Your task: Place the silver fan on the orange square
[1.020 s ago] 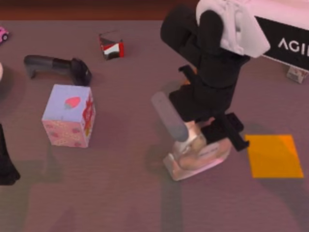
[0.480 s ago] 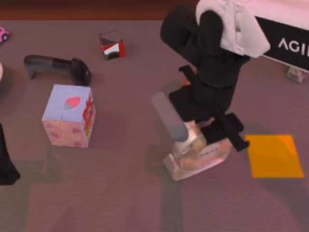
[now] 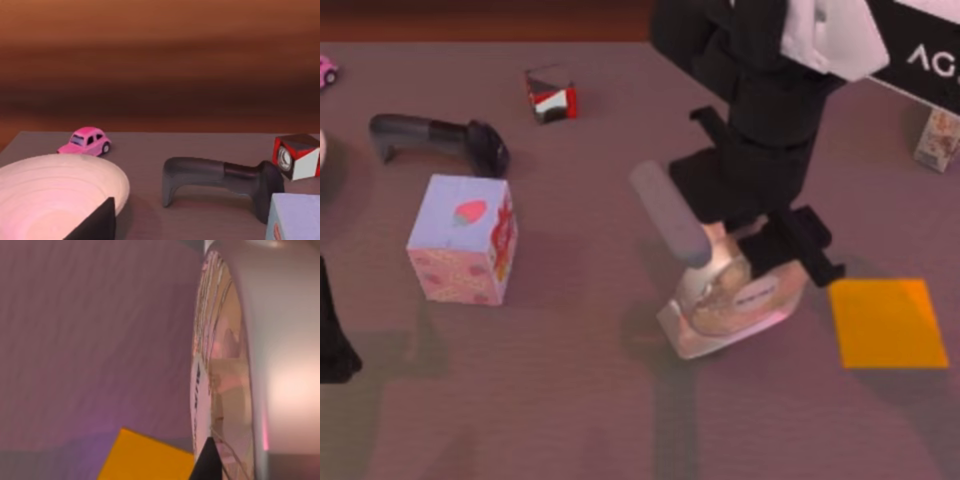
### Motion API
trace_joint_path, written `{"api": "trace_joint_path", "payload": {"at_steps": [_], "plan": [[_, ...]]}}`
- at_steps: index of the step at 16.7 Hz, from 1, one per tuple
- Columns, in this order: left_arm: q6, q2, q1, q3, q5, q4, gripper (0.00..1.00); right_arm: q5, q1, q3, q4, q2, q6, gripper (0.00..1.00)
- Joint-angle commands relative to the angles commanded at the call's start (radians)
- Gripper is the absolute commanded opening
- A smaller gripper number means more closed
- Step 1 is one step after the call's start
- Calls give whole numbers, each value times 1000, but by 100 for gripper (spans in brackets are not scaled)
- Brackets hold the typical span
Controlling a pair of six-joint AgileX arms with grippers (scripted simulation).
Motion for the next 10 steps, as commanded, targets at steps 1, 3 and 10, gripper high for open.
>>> {"api": "trace_joint_path", "payload": {"at_steps": [1, 3, 10], "plan": [[0, 0, 0, 0, 0, 0, 100, 0, 1, 32, -29, 0, 0, 0], [0, 0, 0, 0, 0, 0, 100, 0, 2, 70, -66, -2, 1, 0], [0, 0, 0, 0, 0, 0, 100, -1, -43, 31, -58, -37, 6, 0]]}}
